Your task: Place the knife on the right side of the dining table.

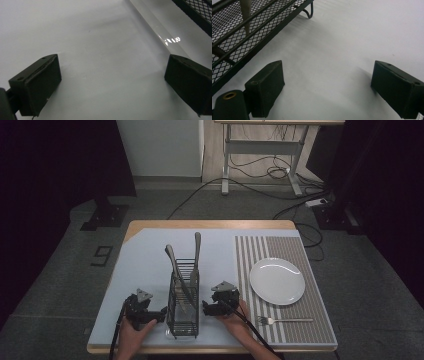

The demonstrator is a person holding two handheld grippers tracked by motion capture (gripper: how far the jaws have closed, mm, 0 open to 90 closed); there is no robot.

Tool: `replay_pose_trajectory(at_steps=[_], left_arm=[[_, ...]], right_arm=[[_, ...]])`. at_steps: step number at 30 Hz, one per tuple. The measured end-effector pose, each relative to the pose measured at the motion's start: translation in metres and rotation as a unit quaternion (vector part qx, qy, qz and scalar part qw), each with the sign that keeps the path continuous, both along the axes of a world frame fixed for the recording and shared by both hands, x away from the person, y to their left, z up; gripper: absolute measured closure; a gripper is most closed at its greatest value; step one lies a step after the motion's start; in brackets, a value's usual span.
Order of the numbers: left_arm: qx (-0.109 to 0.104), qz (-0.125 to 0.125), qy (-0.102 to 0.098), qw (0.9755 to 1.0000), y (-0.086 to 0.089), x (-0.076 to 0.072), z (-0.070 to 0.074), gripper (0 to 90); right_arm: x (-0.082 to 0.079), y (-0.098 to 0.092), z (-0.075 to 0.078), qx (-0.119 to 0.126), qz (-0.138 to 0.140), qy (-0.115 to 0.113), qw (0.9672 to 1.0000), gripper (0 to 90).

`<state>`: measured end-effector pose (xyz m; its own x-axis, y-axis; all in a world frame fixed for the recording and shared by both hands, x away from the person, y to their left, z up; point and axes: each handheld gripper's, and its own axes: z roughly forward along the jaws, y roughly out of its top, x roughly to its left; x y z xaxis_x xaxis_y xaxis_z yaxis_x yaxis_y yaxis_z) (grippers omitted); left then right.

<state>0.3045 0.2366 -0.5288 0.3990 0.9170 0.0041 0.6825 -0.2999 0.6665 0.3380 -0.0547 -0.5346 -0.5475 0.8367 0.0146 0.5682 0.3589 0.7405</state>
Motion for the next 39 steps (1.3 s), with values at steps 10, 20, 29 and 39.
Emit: replay_pose_trajectory(at_steps=[10,20,29,39], left_arm=[[0.0,0.0,0.0,1.0,0.0,0.0,0.0,0.2],[0.0,0.0,0.0,1.0,0.0,0.0,0.0,0.2],[0.0,0.0,0.001,1.0,0.0,0.0,0.0,0.2],[0.0,0.0,0.001,1.0,0.0,0.0,0.0,0.2]], right_arm=[[0.0,0.001,0.0,-0.002,0.001,0.0,1.0,10.8],[-0.003,0.0,0.001,0.001,0.001,-0.015,0.9999,18.4],[-0.006,-0.008,0.015,0.06,0.006,-0.017,0.998,17.1],[-0.006,-0.028,0.046,0.118,0.011,-0.025,0.9926,16.7]])
